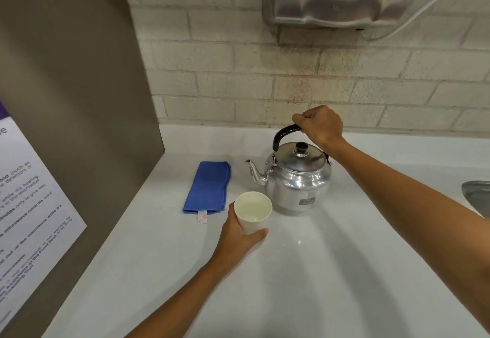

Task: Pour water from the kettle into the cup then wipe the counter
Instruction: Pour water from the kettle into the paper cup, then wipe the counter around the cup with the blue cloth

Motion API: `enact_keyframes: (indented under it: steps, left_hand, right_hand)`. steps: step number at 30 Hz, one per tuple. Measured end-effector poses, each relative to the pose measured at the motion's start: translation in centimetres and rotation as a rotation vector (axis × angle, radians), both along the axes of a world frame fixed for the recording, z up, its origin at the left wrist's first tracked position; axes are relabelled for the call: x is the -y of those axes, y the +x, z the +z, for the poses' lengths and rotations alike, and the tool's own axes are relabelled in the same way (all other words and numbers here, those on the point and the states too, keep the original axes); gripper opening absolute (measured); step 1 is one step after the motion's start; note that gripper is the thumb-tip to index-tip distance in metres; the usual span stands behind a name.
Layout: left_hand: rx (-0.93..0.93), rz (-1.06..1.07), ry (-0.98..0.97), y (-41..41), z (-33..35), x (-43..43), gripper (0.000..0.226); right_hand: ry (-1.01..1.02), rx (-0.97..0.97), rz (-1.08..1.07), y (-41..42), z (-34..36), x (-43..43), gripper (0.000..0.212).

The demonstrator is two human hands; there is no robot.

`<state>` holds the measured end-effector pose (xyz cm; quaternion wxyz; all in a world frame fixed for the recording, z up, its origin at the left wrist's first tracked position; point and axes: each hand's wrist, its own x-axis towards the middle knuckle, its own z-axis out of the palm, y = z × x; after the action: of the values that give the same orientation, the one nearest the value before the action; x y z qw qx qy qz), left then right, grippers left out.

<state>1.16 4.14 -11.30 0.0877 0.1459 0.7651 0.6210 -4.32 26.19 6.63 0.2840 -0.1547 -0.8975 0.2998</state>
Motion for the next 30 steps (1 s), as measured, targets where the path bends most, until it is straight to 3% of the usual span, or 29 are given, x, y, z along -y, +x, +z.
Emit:
enact_keyframes:
  steps: [22, 30]
  left_hand:
    - [0.009, -0.024, -0.013, 0.2, 0.2, 0.2, 0.066]
    - [0.014, -0.19, -0.069, 0.1, -0.2, 2.2, 0.082]
  right_hand:
    - [-0.081, 0.074, -0.076, -3.8, -3.3, -0.1, 0.033]
    - [-0.069, 0.071, -0.073, -4.1, -3.7, -0.2, 0.038]
